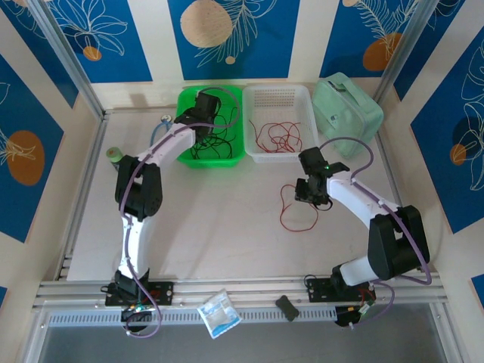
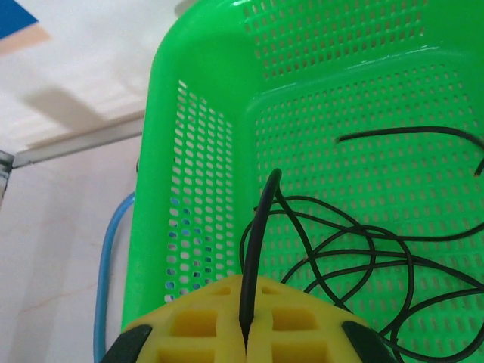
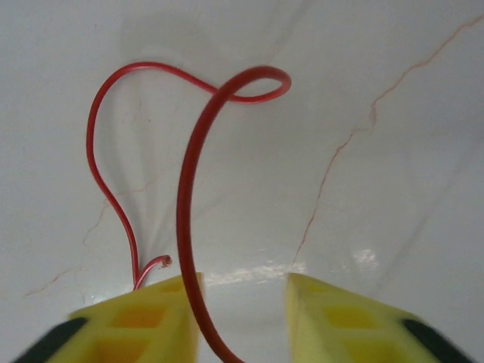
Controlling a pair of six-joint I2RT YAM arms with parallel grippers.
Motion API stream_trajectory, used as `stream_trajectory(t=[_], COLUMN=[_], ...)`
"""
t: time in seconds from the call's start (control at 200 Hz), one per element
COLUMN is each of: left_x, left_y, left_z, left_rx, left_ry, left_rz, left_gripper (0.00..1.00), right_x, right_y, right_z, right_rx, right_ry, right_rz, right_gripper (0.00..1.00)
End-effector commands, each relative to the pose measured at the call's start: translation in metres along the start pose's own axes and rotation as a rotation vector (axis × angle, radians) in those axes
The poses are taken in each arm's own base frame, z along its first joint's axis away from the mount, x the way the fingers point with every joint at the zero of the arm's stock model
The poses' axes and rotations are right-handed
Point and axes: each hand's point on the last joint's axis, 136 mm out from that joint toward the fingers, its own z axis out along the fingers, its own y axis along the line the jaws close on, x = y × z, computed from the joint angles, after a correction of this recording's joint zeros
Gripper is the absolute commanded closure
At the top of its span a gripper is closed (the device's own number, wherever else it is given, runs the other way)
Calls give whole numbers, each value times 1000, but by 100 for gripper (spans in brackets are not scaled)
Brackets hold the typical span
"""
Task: Untangle the cables
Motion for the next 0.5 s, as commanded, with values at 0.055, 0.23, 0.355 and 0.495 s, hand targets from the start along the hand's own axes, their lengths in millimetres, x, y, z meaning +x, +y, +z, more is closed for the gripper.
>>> stream_trajectory(t=[0.055,0.23,0.355,0.495], left_x=[19,6,-12,-27], left_y=[5,9,17,21], left_z=[0,-29,-61,-108], left_rx=[11,69,94,140], left_ry=[56,-15,-83,-170], left_rz=[-74,-100,-101,-70], left_gripper=[75,36,12,0], right_x=[-5,-7,-11,-15], right_y=[-4,-3,4,14], right_z=[-10,-27,-52,-87], right_rx=[50,50,13,-66], right_ry=[-27,-45,-83,-126], right_rz=[-20,-38,-53,-68], right_gripper=[84,100,100,100])
